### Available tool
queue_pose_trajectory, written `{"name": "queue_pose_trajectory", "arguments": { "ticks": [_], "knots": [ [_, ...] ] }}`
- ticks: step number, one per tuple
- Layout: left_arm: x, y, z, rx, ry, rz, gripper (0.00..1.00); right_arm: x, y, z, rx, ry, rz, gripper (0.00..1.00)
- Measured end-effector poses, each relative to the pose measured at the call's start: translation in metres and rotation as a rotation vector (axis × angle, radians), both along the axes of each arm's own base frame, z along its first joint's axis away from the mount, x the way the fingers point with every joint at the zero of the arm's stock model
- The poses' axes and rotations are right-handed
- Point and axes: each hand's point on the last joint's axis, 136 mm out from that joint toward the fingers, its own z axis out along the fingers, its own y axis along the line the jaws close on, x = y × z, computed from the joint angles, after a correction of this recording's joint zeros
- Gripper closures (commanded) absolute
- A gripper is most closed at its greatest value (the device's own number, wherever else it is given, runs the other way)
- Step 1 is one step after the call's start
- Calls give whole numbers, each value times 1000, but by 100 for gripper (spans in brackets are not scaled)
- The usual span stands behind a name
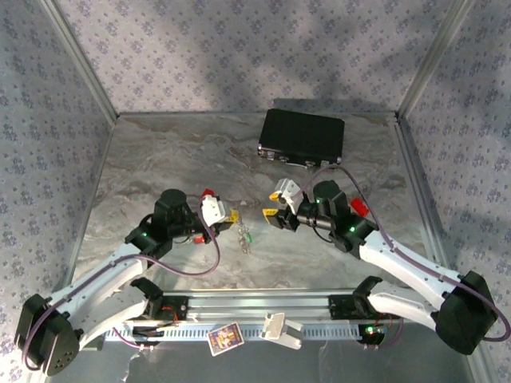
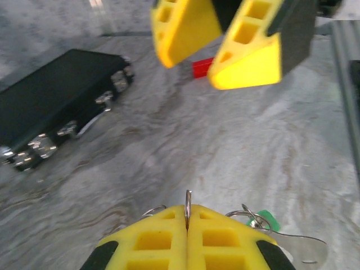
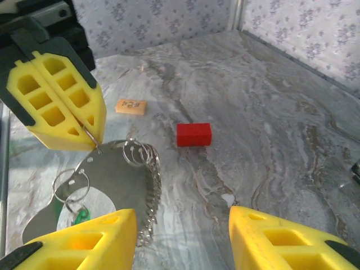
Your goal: Put the keys on the keyring
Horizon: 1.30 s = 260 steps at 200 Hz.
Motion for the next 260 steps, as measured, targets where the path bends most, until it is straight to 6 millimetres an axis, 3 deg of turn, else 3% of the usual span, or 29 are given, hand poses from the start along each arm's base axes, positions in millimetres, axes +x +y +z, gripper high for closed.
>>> {"name": "queue_pose_trajectory", "arguments": {
  "ticks": [35, 66, 94, 143, 174, 213, 260],
  "knots": [
    [33, 30, 22, -32, -37, 276, 100, 8, 6, -9, 11, 75, -24, 53],
    [73, 91, 30, -90, 7, 636, 100, 21, 25, -15, -23, 158, -12, 60],
    [90, 146, 27, -124, 53, 903, 100, 24, 62, -27, -96, 207, 24, 63],
    [95, 216, 41, -247, 48, 1219, 100, 1, 131, -85, -262, 326, 99, 62],
    [93, 235, 38, -273, 49, 1304, 100, -1, 167, -116, -338, 359, 105, 60],
    [91, 243, 41, -286, 37, 1334, 100, -3, 214, -142, -400, 351, 126, 57],
    [87, 253, 49, -284, -5, 1362, 100, -6, 237, -178, -477, 307, 131, 55]
  ]
}}
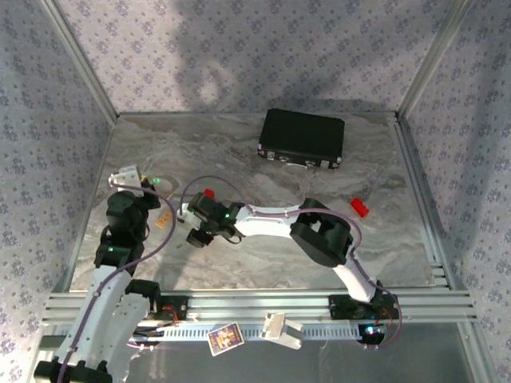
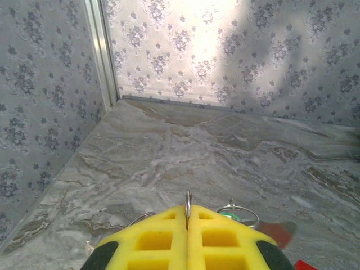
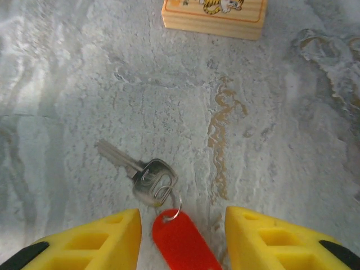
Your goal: Put the keys on the keyring
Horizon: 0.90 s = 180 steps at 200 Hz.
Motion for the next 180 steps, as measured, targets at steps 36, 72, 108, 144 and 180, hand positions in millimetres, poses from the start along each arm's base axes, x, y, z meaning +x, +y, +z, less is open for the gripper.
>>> {"name": "queue_pose_trajectory", "arguments": {
  "ticks": [36, 72, 108, 144, 180],
  "knots": [
    [-1, 2, 2, 10, -5, 3, 100, 0, 7, -19, -56, -41, 22, 55],
    [-1, 2, 2, 16, -4, 1, 100, -2, 9, -19, -81, -85, 35, 64],
    [-1, 1, 1, 16, -3, -2, 100, -4, 1, -21, -91, -100, 32, 73],
    [0, -3, 1, 15, -2, -29, 100, -6, -47, -21, -155, -101, -7, 81],
    [5, -19, -2, -2, 4, -114, 100, -3, -103, -22, -233, -86, -88, 83]
  ]
}}
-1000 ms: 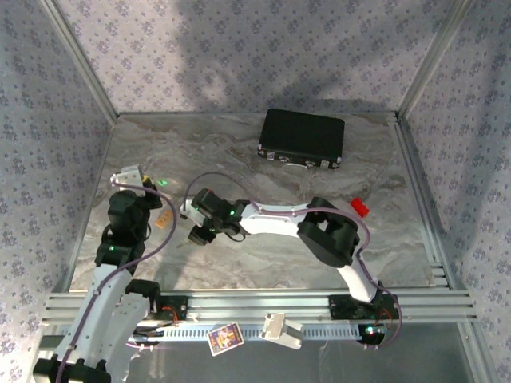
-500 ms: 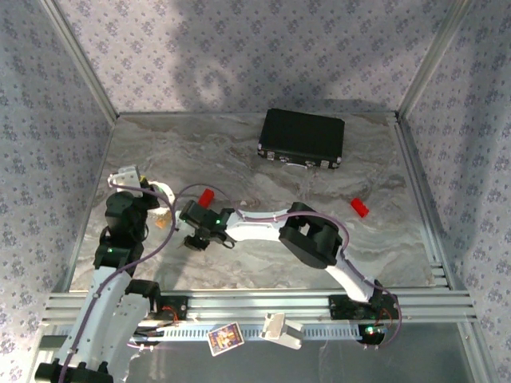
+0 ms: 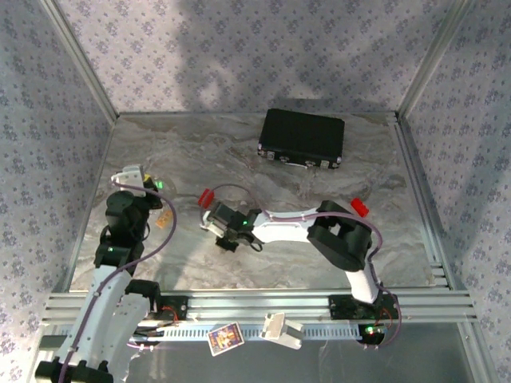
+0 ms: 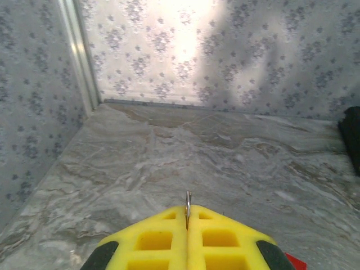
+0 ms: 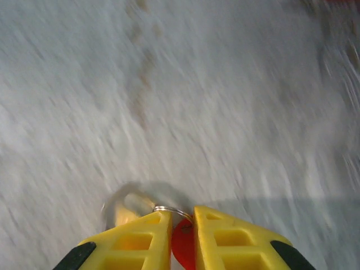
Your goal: Put the keys on the keyring
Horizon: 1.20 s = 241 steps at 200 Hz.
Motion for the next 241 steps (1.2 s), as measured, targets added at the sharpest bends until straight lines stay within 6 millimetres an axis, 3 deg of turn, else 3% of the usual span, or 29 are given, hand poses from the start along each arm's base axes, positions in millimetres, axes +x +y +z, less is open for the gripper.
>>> {"name": "queue_pose_trajectory", "arguments": {
  "ticks": [55, 105, 135, 185, 241],
  "knots": [
    [10, -50, -14, -37, 74, -271, 100, -2, -72, -3, -66, 52, -167, 84],
    [-9, -128, 13, 26, 35, -650, 100, 3, -112, -4, -79, 106, -329, 78],
    [-19, -164, -4, 50, 107, -826, 100, 3, -132, -4, -70, 141, -404, 72],
    [-34, -191, -43, 70, 246, -988, 100, 0, -135, -1, -20, 204, -432, 66],
    [-34, -194, -41, 89, 223, -1009, 100, 15, -148, 29, 138, 260, -595, 61]
  ]
}}
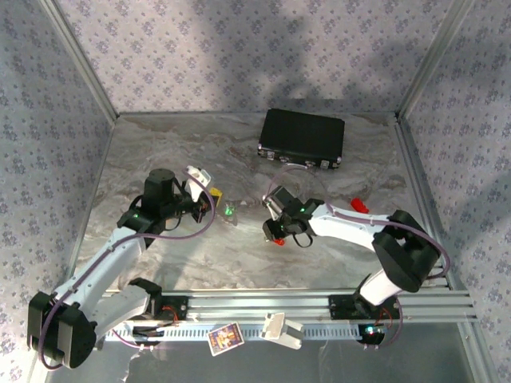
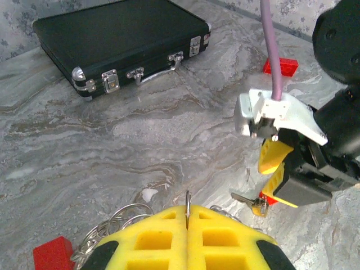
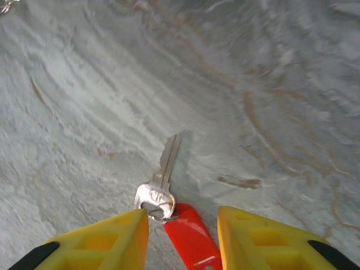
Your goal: Put the keys on the keyring
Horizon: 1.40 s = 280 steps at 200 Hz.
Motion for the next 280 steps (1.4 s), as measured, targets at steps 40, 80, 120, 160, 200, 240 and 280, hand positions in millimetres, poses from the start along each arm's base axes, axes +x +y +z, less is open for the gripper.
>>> {"name": "queue_pose_trajectory", "arguments": {
  "ticks": [40, 80, 120, 160, 200, 240, 280],
  "knots": [
    [0, -1, -3, -5, -4, -5, 100, -4, 2, -4, 28, 42, -35, 62],
    [-3, -2, -5, -10, 4, -18, 100, -8, -6, -13, -2, 86, -71, 59],
    [-3, -2, -7, -9, 8, -21, 100, -7, -8, -11, -2, 93, -99, 61],
    [-4, -3, -7, -5, -1, -30, 100, 14, -10, 15, 9, -55, 36, 61],
    [-7, -4, -12, 20, 0, -60, 100, 58, 0, 64, 172, -254, 225, 61],
    [-8, -5, -23, 60, 16, -91, 100, 55, -11, 65, 171, -396, 544, 61],
    [-8, -8, -21, 58, -9, -104, 100, 32, -13, 37, 22, -389, 845, 62]
  ]
}}
